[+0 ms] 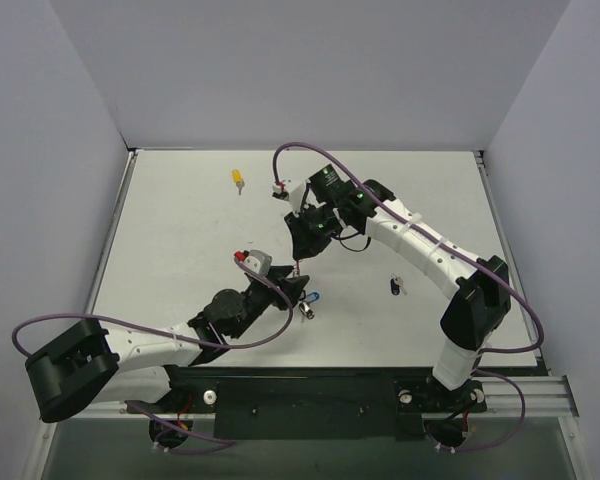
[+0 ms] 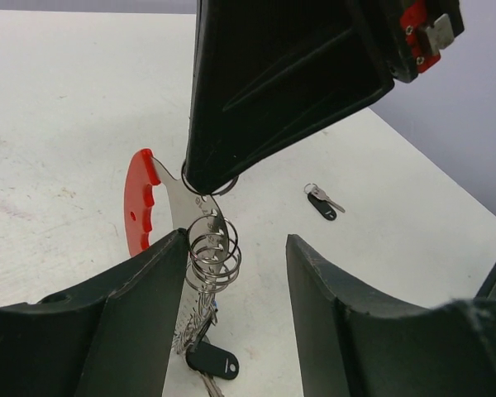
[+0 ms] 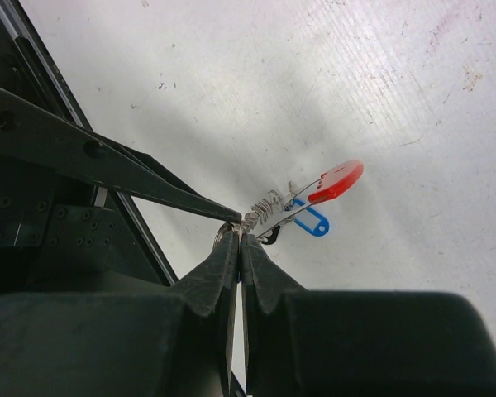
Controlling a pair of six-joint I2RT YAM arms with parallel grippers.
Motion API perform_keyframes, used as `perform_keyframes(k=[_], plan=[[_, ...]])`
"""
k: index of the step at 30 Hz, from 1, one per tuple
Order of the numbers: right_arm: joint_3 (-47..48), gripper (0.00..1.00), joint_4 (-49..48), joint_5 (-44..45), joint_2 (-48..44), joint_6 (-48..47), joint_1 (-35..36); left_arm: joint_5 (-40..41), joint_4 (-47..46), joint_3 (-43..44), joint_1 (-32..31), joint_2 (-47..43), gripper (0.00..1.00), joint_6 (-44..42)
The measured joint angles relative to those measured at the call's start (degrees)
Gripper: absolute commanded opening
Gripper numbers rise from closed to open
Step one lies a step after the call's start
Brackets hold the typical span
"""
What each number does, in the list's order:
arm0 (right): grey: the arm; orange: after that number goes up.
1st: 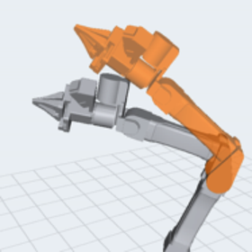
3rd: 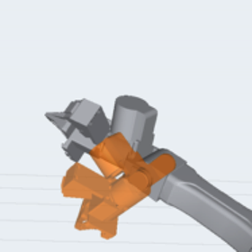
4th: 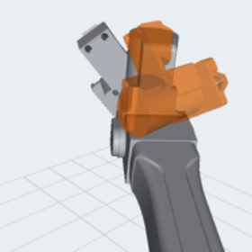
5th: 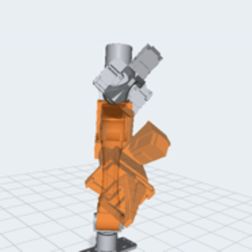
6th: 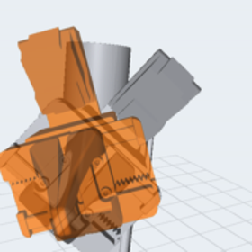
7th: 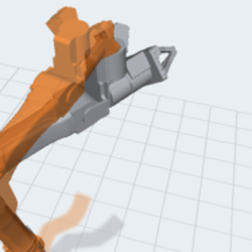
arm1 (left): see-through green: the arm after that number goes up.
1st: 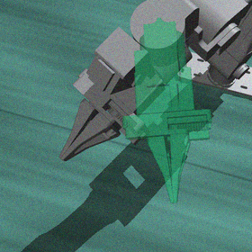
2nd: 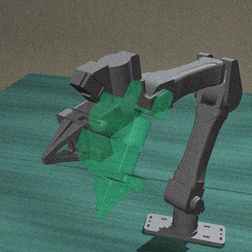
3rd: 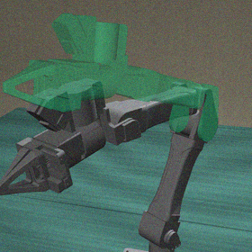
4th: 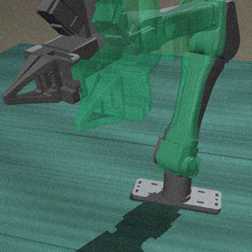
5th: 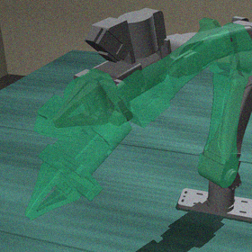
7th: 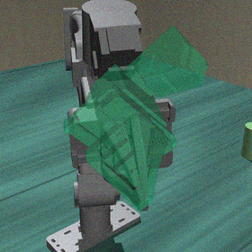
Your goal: Put the keys on the keyring
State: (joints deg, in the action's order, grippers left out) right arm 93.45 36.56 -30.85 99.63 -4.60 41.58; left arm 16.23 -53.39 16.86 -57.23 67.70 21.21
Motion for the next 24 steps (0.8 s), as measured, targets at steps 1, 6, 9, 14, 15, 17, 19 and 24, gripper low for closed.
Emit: perform_keyframes(k=[1, 6, 9, 14, 15, 17, 19, 24], plan=[[-0.1, 0.00, -0.2, 0.2, 0.0, 0.4, 0.1, 0.8, 0.0, 0.3, -0.2, 0.3, 0.59, -0.5], [-0.1, 0.00, -0.9, 0.8, 0.0, 2.9, 0.2, 5.1, 0.1, 1.4, -0.8, 1.5, 0.54, -2.4], [-0.1, 0.00, -1.4, 1.1, 0.0, 4.4, 0.2, 6.9, 0.0, 1.6, -0.8, 2.1, 0.49, -3.8], [-0.2, 0.00, -2.1, 1.6, 0.0, 6.3, 0.2, 8.6, -0.2, 1.7, -0.8, 3.5, 0.47, -5.3], [-0.2, 0.00, -2.2, 1.6, 0.0, 6.5, 0.2, 8.9, -0.3, 1.7, -0.8, 3.8, 0.47, -5.6], [-0.3, 0.00, -2.4, 1.6, 0.0, 6.8, 0.2, 9.4, -0.7, 1.7, -0.8, 4.3, 0.47, -6.2], [-0.5, 0.00, -2.7, 1.5, 0.0, 7.3, 0.2, 9.9, -1.2, 1.8, -0.8, 4.6, 0.47, -6.9], [-1.1, 0.00, -3.0, 1.5, 0.0, 7.8, 0.2, 10.8, -3.8, 2.0, -0.8, 5.4, 0.46, -8.3]])
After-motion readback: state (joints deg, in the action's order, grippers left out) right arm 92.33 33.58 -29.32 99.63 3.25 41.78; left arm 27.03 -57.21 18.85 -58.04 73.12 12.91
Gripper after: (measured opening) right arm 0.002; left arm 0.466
